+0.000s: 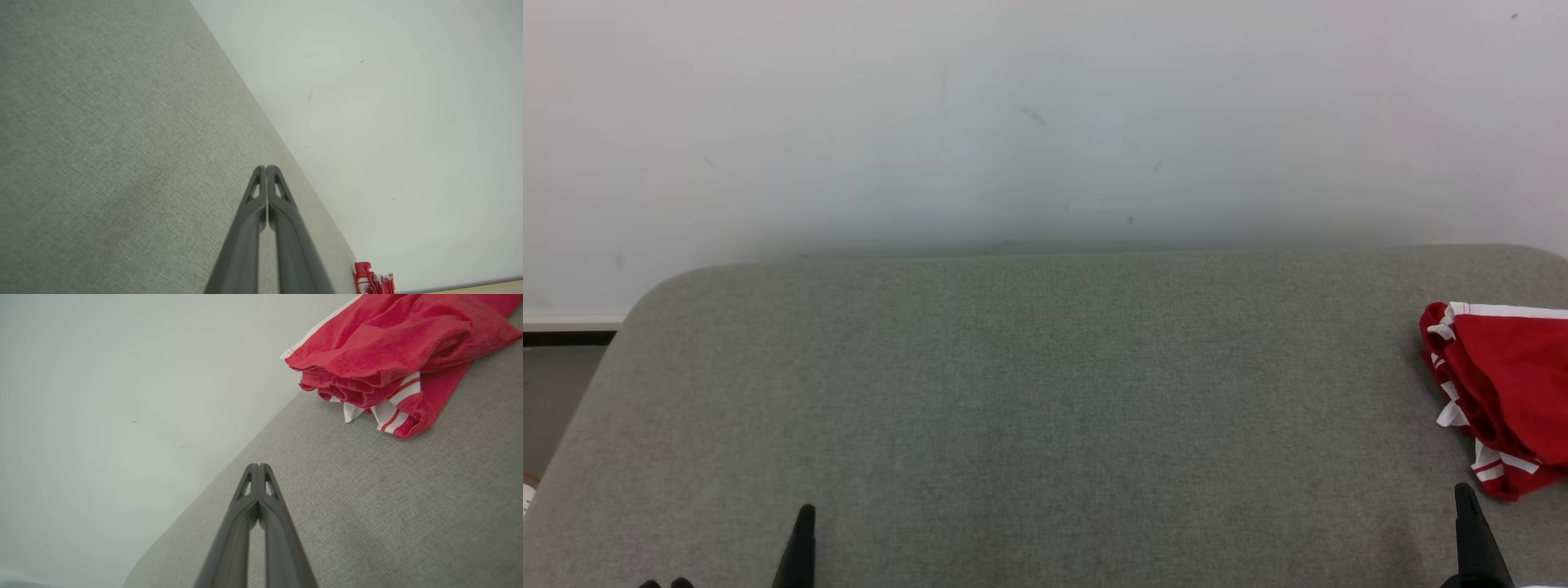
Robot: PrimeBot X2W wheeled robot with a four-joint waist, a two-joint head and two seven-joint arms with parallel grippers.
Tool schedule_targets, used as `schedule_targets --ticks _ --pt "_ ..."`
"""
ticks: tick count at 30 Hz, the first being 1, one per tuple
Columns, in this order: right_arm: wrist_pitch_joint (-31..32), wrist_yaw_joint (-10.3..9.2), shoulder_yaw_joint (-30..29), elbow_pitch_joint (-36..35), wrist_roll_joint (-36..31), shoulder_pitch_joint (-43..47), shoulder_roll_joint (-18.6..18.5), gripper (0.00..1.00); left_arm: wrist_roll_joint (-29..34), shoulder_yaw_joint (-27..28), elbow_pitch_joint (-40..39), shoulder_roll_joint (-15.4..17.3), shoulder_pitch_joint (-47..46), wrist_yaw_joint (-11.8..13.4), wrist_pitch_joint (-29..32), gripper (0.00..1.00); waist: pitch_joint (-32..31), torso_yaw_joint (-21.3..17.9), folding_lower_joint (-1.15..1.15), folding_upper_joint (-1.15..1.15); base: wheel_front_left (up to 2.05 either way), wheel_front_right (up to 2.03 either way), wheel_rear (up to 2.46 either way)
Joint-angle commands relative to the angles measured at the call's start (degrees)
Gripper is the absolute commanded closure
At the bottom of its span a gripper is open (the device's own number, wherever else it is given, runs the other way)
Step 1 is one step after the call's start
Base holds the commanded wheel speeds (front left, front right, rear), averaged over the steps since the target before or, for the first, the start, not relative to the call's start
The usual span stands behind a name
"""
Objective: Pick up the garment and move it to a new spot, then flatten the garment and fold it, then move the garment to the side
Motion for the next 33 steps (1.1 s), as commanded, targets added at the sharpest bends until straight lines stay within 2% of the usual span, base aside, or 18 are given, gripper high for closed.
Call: schedule_targets --ticks 1,33 --pt "0.4 -0.08 -0.2 -0.3 2.0 -1.4 -0.7 1.00 -2.2 0.5 -0.3 0.6 -1.3 -0.4 0.4 1.00 0.0 0.0 -0.01 0.00 0.00 0.00 0.00" --pt "5.0 -0.10 -0.5 0.3 21.6 -4.2 -0.9 1.00 -19.6 3.2 0.9 0.6 -4.9 -2.2 5.1 1.00 1.0 0.2 -0.01 0.00 0.00 0.00 0.00"
